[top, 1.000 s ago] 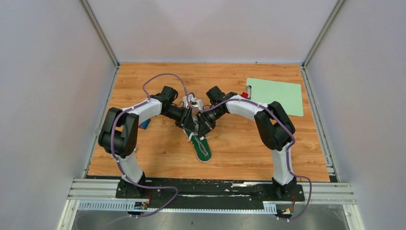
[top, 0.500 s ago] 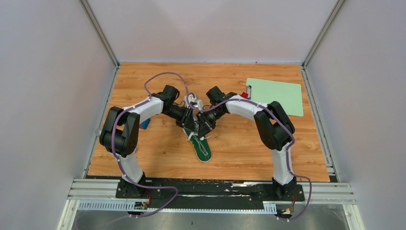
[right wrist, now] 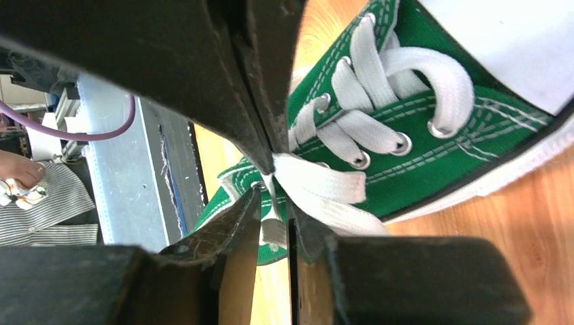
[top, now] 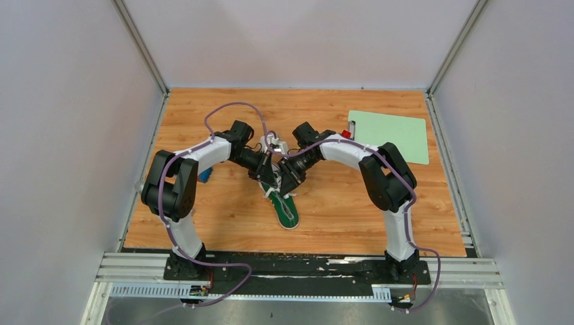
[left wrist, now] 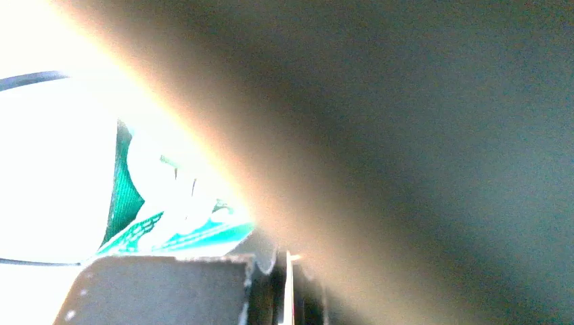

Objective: Tie the shoes
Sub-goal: Cross the shoelace with the shoelace.

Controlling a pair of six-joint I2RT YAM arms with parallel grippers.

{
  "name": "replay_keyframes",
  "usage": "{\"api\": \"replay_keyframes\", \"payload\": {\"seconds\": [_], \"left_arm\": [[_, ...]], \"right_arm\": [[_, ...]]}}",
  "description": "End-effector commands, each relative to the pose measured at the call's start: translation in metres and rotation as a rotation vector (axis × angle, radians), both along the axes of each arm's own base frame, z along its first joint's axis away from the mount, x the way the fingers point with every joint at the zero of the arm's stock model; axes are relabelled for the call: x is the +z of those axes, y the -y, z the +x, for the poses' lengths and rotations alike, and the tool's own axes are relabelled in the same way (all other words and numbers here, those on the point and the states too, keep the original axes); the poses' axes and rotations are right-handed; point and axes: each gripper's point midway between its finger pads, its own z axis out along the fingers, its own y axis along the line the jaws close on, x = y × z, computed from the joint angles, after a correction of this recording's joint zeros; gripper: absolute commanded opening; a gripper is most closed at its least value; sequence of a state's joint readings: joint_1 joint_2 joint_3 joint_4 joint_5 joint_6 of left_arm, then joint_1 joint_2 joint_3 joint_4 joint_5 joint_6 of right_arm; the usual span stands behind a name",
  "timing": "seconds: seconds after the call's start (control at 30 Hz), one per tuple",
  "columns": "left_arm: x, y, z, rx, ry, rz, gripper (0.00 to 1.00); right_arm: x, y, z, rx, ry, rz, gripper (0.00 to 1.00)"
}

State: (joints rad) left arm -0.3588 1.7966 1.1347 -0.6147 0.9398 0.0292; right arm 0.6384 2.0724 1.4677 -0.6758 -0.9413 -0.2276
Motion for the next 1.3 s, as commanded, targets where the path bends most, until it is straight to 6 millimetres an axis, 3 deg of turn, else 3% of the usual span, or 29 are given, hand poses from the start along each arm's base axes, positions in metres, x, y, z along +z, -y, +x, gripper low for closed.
{"api": "replay_keyframes", "payload": {"seconds": [0.0, 0.13, 0.33, 0.53, 0.83, 1.1, 1.27], "left_arm": [[0.015, 0.005, 0.005, -0.044, 0.089, -0.030, 0.00], [0.026, 0.007, 0.008, -0.044, 0.159, -0.069, 0.00], [0.029, 0.009, 0.014, -0.011, 0.235, -0.096, 0.00], [0.028, 0.006, 0.010, 0.001, 0.222, -0.091, 0.00], [0.019, 0.001, 0.007, 0.006, 0.221, -0.056, 0.00], [0.024, 0.003, 0.011, -0.011, 0.256, -0.073, 0.23], [0.028, 0.004, 0.011, -0.056, 0.295, -0.094, 0.33]], "right_arm": [[0.032, 0.015, 0.017, -0.049, 0.016, 0.083, 0.25], [0.026, 0.033, 0.043, -0.119, 0.009, 0.083, 0.29], [0.016, 0.017, 0.061, -0.115, -0.040, 0.120, 0.30], [0.025, 0.001, 0.052, -0.046, -0.068, 0.200, 0.37], [0.045, -0.001, 0.044, -0.023, -0.096, 0.260, 0.41], [0.050, -0.004, 0.046, -0.037, -0.107, 0.271, 0.45], [0.047, -0.009, 0.058, -0.067, -0.065, 0.237, 0.38]]}}
